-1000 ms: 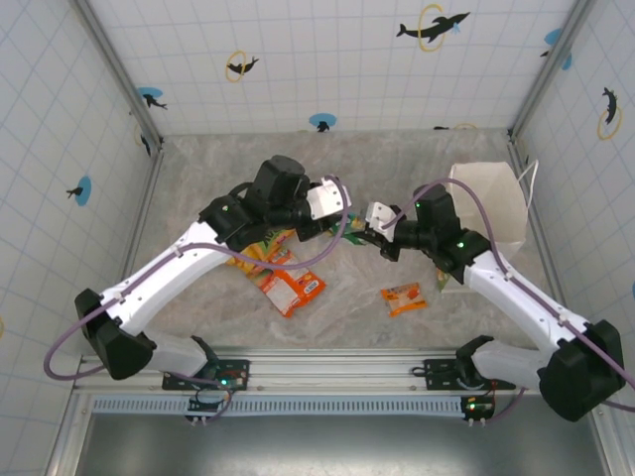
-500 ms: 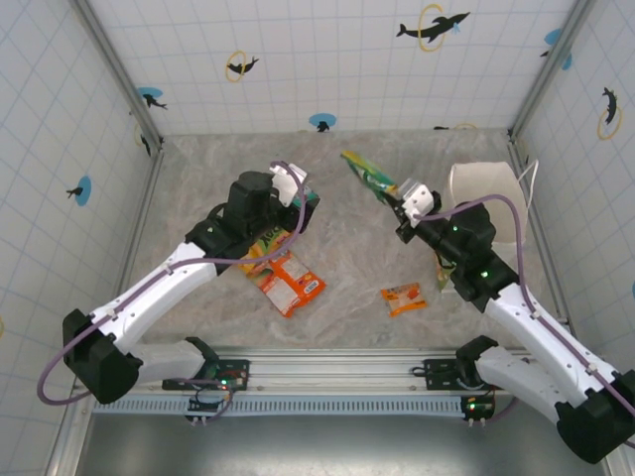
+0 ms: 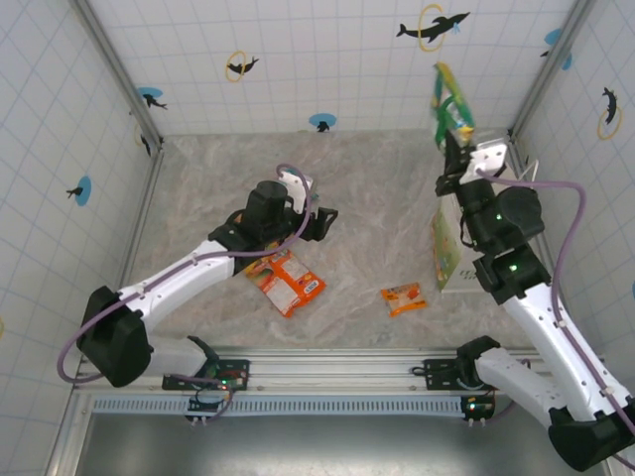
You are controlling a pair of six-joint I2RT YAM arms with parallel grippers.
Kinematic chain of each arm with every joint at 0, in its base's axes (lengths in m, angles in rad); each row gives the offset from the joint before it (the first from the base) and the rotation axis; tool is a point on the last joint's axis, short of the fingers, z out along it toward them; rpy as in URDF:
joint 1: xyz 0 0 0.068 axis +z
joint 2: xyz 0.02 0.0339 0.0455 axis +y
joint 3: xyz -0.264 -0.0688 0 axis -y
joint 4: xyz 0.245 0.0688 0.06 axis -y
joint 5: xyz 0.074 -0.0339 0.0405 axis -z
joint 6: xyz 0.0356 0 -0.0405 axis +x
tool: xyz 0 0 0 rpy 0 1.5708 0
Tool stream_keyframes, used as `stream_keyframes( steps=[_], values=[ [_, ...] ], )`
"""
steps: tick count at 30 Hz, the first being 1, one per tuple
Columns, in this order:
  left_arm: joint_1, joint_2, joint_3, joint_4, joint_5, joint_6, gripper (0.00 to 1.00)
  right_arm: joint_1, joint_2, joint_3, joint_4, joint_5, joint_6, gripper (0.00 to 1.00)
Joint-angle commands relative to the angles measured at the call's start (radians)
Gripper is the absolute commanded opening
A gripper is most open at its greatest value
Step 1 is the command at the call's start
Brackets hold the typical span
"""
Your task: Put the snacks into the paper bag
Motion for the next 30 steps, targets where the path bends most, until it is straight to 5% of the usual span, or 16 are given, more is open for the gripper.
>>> stream_keyframes(
  steps=[1, 7, 24, 30],
  values=[
    [0.003, 0.029, 0.008, 0.047, 0.075, -0.077, 0.83, -0.045, -0.026, 0.052, -0.003, 0.112, 0.087, 0.0],
    [0.003, 0.047, 0.011, 0.048, 0.079, -0.075, 0.82, -0.094, -0.086, -0.021, -0.12, 0.21, 0.141, 0.0],
    [0.002, 0.088, 0.011, 0.042, 0.135, -0.089, 0.8, -0.147, -0.227, -0.245, -0.27, 0.155, 0.321, 0.03],
    [0.001, 0.102, 0.011, 0.029, 0.138, -0.056, 0.77, -0.153, -0.239, -0.238, -0.316, 0.156, 0.328, 0.25]
  ],
)
